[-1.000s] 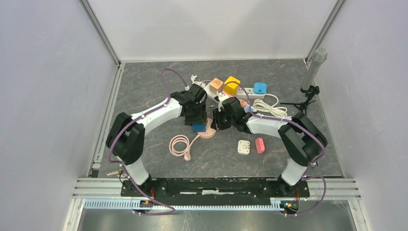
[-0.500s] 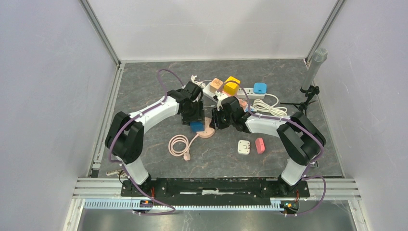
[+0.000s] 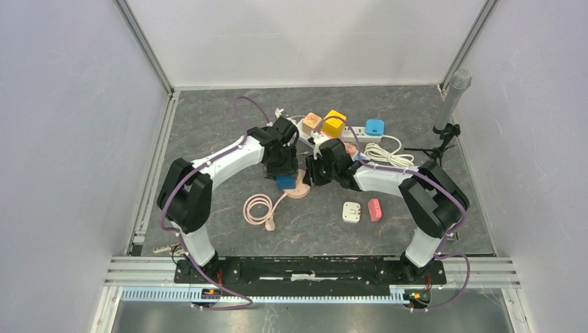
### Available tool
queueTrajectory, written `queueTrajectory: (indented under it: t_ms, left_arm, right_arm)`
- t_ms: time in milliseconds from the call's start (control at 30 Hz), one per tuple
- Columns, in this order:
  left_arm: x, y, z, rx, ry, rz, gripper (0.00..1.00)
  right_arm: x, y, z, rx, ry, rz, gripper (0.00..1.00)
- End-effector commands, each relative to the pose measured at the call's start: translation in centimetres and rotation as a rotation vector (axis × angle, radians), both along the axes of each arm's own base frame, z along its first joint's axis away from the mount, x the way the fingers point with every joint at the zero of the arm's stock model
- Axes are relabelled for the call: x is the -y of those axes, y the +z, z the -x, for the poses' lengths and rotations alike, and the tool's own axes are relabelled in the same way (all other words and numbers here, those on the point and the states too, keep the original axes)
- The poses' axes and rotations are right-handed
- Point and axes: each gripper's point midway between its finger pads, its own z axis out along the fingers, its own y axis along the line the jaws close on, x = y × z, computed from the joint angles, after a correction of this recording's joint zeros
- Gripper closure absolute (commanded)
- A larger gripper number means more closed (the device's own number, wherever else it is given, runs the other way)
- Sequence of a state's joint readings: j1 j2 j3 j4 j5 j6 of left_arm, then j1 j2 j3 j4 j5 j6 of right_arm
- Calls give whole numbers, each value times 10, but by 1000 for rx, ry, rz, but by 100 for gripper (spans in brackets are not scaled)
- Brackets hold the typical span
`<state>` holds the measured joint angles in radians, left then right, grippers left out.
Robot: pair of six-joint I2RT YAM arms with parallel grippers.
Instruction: Pull the plug off the socket
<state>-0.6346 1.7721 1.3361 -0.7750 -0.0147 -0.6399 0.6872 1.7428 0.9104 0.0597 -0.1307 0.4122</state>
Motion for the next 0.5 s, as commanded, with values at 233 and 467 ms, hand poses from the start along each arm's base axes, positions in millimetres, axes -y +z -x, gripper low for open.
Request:
queueTrajectory:
  t_ms: [233, 467]
  left_arm:
    - [51, 64, -16, 106, 10, 276, 79]
    - [27, 59, -17, 152, 52, -18, 80]
  right_arm:
    - [67, -77, 53, -210, 15, 329, 63]
    - [73, -80, 52, -207, 12, 364, 64]
